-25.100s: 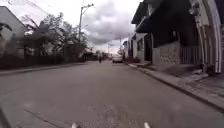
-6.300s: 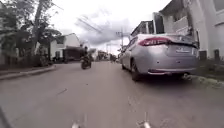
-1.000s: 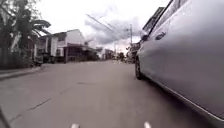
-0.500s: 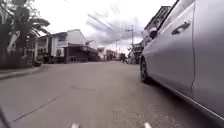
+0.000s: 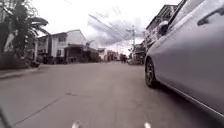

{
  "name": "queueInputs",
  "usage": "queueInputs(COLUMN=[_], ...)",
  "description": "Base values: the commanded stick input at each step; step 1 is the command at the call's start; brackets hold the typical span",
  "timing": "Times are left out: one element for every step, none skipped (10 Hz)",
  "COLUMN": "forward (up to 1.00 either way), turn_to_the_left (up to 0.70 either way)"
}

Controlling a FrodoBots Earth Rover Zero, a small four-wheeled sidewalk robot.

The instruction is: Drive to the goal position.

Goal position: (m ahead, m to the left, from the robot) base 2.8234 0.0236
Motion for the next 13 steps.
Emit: queueInputs(forward=[0.70, 0.70, 0.70, 0.70, 0.70, 0.70, 0.70, 0.70, 0.70, 0.70, 0.70, 0.70, 0.70], turn_to_the_left=[0.01, 0.00, 0.00, 0.00, 0.00, 0.00, 0.00, 0.00, -0.04, -0.11, -0.18, -0.25, -0.31])
